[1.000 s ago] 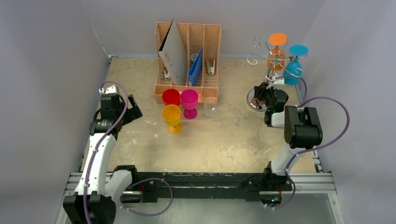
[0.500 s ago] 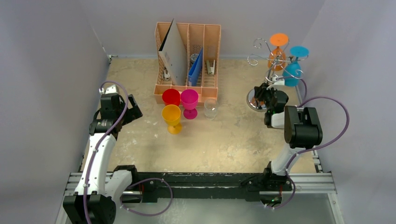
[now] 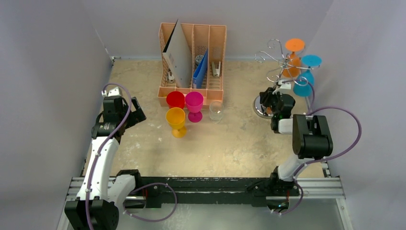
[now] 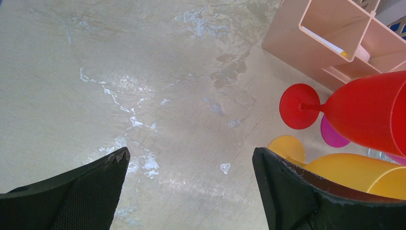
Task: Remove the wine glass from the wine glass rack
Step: Move the wine rack to the center of the board.
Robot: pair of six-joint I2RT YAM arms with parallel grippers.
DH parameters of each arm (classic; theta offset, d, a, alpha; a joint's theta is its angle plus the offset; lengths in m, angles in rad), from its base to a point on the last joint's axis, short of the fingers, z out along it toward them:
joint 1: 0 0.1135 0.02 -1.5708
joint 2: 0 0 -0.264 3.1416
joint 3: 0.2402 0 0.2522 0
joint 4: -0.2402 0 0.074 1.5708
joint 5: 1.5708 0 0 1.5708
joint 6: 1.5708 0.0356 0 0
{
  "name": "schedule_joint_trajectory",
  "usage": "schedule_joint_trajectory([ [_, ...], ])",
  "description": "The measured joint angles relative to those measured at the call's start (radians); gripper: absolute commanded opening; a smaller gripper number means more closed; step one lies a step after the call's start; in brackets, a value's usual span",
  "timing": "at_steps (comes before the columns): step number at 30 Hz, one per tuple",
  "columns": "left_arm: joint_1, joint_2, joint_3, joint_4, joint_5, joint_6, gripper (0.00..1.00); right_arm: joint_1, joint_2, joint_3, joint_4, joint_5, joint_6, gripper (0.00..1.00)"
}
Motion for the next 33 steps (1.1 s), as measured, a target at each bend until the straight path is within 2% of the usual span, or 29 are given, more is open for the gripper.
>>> schedule_joint_trajectory([
  [5, 0.000, 0.000, 0.000, 0.001, 0.000, 0.000, 0.98, 0.005, -0.051, -0.018, -0.062, -0.009, -0.009, 0.00],
  [13, 0.000, 0.000, 0.000, 0.003, 0.003, 0.000, 0.98, 0.006, -0.060, -0.046, -0.037, -0.019, 0.035, 0.00],
  [15, 0.000, 0.000, 0.000, 0.003, 0.004, 0.000, 0.98, 0.006, -0.060, -0.056, -0.023, -0.019, 0.042, 0.09],
  [17, 0.000, 0.000, 0.000, 0.003, 0.004, 0.000, 0.98, 0.006, -0.064, -0.064, -0.017, -0.017, 0.042, 0.14],
  [19, 0.000, 0.000, 0.000, 0.003, 0.004, 0.000, 0.98, 0.006, -0.079, -0.077, -0.021, -0.013, 0.042, 0.28],
  [20, 0.000, 0.000, 0.000, 0.003, 0.005, 0.000, 0.98, 0.006, -0.089, -0.084, -0.027, -0.013, 0.042, 0.39],
  [22, 0.000, 0.000, 0.000, 0.003, 0.006, 0.000, 0.98, 0.006, -0.116, -0.098, -0.047, -0.010, 0.043, 0.47],
  [28, 0.000, 0.000, 0.000, 0.003, 0.011, 0.000, 0.98, 0.008, -0.201, -0.114, -0.106, -0.002, 0.035, 0.59],
  [33, 0.000, 0.000, 0.000, 0.003, 0.012, 0.000, 0.98, 0.008, -0.257, -0.124, -0.108, 0.002, 0.026, 0.64],
])
